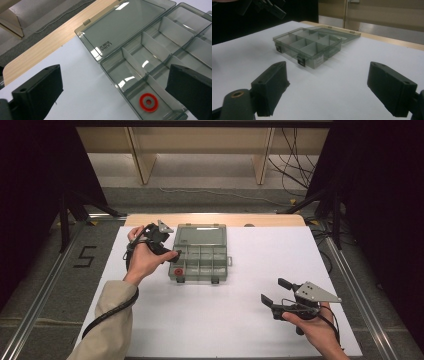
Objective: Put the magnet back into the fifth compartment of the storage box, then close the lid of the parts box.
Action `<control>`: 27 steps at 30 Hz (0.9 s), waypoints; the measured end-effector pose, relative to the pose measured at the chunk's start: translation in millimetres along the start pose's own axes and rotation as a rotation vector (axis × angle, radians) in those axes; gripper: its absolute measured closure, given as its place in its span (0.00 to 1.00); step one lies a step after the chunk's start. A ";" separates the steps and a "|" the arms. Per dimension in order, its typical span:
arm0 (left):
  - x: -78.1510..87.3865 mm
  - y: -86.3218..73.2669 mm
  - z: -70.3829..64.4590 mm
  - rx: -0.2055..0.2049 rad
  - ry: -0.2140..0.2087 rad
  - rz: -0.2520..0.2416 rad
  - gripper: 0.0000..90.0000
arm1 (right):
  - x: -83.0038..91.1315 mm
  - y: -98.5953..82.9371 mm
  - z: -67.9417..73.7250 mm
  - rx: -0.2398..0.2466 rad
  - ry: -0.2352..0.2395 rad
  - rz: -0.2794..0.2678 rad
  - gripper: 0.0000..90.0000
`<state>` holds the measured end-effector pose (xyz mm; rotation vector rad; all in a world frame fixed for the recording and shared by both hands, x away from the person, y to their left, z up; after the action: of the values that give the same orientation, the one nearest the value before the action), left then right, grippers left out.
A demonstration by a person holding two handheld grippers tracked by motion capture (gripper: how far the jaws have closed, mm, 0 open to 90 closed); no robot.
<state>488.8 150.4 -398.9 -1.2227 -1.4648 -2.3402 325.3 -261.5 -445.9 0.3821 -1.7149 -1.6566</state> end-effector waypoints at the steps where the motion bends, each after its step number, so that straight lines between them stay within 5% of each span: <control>1: 0.8 -0.1 0.4 0.008 0.001 -0.005 0.00 | 0.0 0.0 0.0 0.000 0.000 0.000 0.19; 18: 3.6 0.0 1.6 0.005 0.019 -0.014 0.00 | 1.1 -0.2 -1.6 -0.003 0.004 -0.021 0.19; 27: 5.5 7.1 10.1 0.072 0.023 -0.102 0.01 | 2.6 0.2 -2.8 0.006 -0.006 -0.015 0.18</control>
<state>494.3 156.3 -388.0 -1.1259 -1.6251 -2.3334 325.4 -265.2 -445.2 0.3942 -1.7254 -1.6654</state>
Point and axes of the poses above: each handheld gripper's, and its own axes: x roughly backward along the jaws, y roughly out of its top, z roughly to its left, the point moved 1 cm from there along -x, roughly forward along the jaws, and after that the axes turned 2 degrees about -z, right-handed, at the moved point
